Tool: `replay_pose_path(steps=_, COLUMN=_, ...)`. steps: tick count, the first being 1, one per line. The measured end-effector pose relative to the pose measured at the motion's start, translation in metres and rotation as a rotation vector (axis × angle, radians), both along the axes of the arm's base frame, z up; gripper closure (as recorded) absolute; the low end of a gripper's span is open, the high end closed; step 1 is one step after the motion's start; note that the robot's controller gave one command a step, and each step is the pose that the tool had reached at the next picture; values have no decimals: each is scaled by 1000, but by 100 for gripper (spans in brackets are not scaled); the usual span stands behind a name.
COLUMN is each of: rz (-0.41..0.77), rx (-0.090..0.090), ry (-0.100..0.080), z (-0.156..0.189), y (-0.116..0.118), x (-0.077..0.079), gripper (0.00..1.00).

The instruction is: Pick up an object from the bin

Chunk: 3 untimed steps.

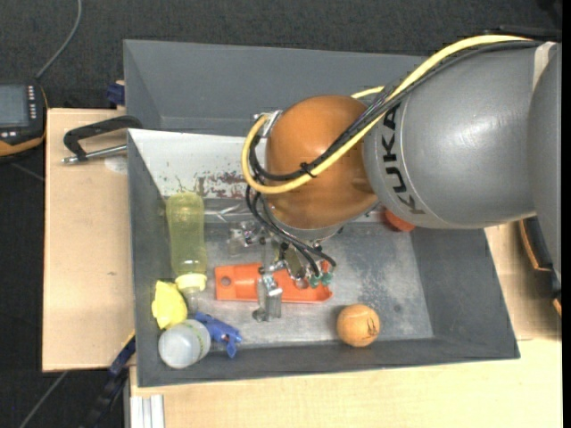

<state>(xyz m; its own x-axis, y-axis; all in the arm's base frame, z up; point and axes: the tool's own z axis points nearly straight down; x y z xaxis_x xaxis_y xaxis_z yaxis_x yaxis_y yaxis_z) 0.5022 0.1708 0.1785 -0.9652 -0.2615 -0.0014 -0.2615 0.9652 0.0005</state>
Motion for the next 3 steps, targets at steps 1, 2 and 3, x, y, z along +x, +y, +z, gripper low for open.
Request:
replay_pose_path(steps=1, rz=158, rx=3, ry=-3, z=-20, y=-26, x=18, gripper=0)
replay_pose_path(steps=2, rz=-105, rx=1, ry=-3, z=-48, y=-40, x=19, gripper=0)
replay_pose_path(steps=3, rz=-106, rx=2, ry=0, z=-69, y=-51, x=15, gripper=0)
